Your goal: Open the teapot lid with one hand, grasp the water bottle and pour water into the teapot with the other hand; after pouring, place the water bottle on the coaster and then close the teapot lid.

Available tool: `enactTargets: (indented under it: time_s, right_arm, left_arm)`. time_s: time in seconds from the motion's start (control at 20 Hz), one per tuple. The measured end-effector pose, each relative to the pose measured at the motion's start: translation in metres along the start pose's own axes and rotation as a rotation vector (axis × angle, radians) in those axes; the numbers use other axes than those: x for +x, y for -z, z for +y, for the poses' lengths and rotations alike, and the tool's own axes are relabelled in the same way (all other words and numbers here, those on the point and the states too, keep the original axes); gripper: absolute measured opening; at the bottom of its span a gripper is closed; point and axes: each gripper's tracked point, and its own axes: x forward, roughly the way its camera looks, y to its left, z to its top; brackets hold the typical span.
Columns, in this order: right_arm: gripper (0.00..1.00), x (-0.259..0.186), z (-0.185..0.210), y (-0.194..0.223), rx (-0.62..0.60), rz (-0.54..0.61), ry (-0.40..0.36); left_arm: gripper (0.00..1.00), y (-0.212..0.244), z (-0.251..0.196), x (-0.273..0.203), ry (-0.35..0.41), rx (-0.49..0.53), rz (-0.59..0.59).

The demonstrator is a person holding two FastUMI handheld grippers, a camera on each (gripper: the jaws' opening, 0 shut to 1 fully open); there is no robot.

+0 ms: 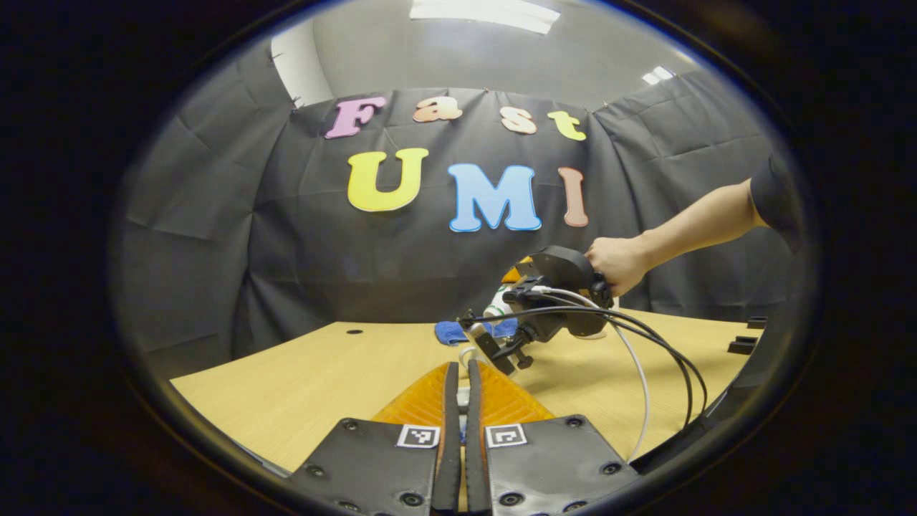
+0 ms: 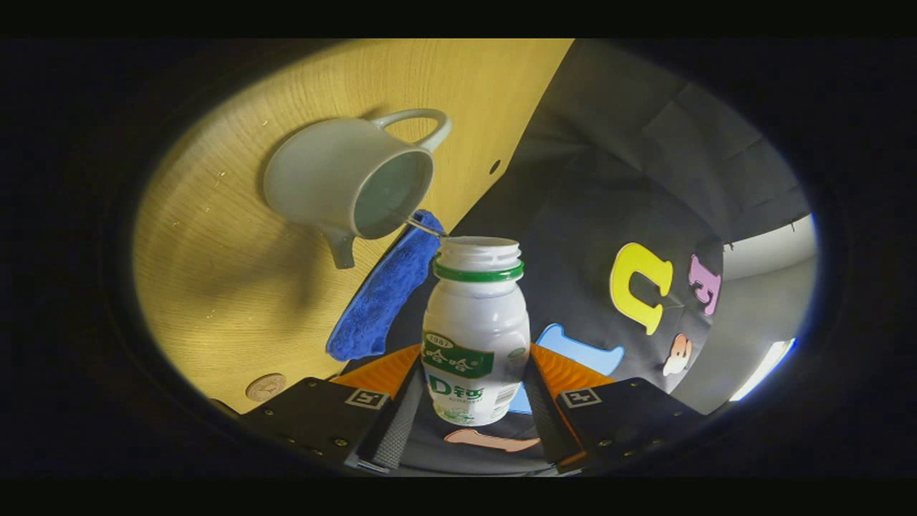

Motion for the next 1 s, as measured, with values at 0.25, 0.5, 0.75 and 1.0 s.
enactTargets:
  time_s: [0.25,0.5,0.75,1.0]
  right_arm:
    - [0.72,-0.001,-0.008,0.002,-0.017,-0.001,0.019]
    - [0.72,-0.001,-0.015,0.003,-0.029,0.0,0.036]
    - [0.72,-0.003,-0.015,0.002,-0.029,-0.001,0.035]
    - [0.72,-0.005,-0.009,-0.001,-0.022,-0.006,0.025]
  left_arm:
    - [0.13,0.001,0.0,-0.002,-0.004,0.0,-0.001]
    - [0.13,0.0,-0.001,0.0,0.0,0.002,0.001]
    - [0.13,-0.002,0.003,-0.002,-0.01,-0.002,-0.006]
    - [0.13,0.001,0.001,-0.003,-0.007,0.002,0.0]
